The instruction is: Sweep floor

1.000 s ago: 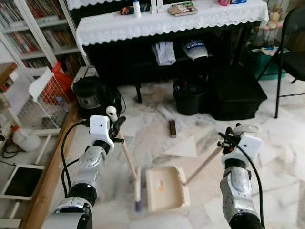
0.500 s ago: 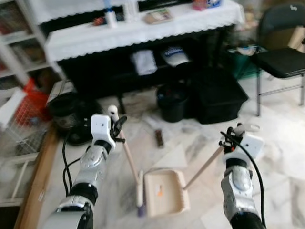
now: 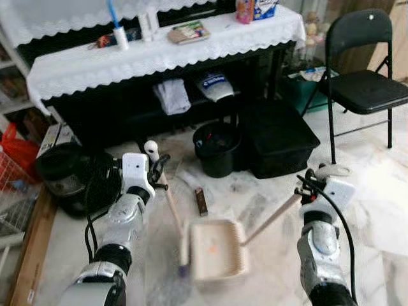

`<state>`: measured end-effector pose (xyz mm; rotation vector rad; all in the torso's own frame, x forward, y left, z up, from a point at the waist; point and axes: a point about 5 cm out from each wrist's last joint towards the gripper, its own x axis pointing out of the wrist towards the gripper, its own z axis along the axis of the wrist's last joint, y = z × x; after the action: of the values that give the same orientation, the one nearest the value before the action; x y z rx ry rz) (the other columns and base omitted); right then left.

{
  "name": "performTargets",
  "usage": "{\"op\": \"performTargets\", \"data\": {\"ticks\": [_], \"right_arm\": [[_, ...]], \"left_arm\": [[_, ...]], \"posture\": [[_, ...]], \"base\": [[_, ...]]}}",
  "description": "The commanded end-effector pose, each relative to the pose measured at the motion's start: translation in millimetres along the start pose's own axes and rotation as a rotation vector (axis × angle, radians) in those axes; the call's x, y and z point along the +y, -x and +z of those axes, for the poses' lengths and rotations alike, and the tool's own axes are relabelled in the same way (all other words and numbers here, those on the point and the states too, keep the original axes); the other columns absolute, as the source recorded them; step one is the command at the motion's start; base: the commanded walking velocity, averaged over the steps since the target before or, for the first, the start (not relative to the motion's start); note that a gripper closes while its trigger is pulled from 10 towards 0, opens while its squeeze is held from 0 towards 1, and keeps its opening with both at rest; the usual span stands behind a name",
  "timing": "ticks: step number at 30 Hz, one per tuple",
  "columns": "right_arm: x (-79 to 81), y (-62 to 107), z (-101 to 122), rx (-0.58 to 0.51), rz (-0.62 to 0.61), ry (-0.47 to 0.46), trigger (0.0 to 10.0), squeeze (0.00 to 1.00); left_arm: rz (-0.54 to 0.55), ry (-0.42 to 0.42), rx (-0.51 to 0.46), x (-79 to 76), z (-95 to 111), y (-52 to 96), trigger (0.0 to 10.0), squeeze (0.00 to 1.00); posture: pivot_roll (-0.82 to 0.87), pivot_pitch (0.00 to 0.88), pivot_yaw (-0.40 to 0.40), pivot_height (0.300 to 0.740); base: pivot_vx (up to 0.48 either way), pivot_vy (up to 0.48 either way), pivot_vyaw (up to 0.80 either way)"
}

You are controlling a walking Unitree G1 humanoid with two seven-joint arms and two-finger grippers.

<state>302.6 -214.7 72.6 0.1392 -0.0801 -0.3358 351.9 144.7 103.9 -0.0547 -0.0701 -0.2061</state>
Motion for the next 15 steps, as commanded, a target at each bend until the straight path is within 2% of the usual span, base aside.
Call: {"op": "performTargets", "data": {"ticks": [1,15], "right_arm": [[7.4,-4.3,9.3,-0.044,0.023,0.001,10.0,0.0],[8.6,-3.8,8.6,-0.041,0.031,-0.003,10.0,0.0]], "left_arm": [[0.019,-0.008,-0.053,8.7,12.0,-2.8,10.0,0.0],[0.02,-0.007,-0.06,8.3,13.9,-4.1,10.0,0.0]], "posture": [[-0.19,0.001,0.108,0.74],[-0.19,0.0,0.108,0.74]], "base": [[0.375,0.0,0.0],[0.382,0.0,0.0]]}}
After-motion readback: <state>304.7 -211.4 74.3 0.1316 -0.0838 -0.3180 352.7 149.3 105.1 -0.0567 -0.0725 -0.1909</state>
